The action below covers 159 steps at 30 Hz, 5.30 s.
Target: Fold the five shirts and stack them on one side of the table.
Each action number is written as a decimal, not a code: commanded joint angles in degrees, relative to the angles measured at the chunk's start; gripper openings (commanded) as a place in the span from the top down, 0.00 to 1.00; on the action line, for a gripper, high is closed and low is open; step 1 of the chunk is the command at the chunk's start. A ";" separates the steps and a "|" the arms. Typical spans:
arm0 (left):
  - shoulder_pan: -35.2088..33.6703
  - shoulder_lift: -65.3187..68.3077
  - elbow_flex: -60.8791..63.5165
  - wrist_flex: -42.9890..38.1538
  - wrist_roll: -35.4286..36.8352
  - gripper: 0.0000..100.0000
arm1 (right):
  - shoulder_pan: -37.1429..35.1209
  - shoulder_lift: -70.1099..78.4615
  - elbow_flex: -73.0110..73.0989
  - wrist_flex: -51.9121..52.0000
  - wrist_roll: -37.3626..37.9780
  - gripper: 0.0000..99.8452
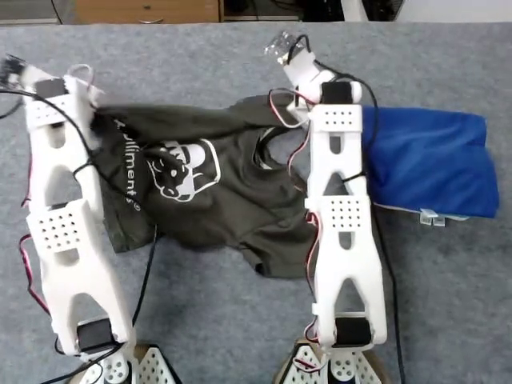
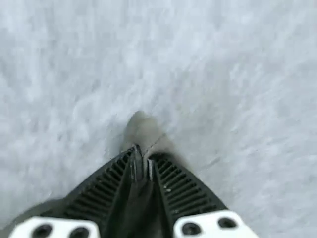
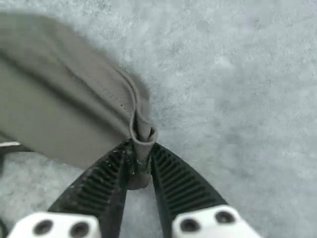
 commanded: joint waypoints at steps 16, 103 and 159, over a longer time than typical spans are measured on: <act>-2.37 7.87 -19.08 -7.74 -15.30 0.78 | -2.15 1.19 -1.89 -2.46 0.35 1.00; 3.60 3.65 -15.30 3.69 -26.99 0.81 | -2.15 2.24 -2.24 -3.08 3.78 1.00; 4.84 21.23 -21.80 -1.14 -37.98 0.82 | -1.71 2.24 -2.33 -1.85 3.96 1.00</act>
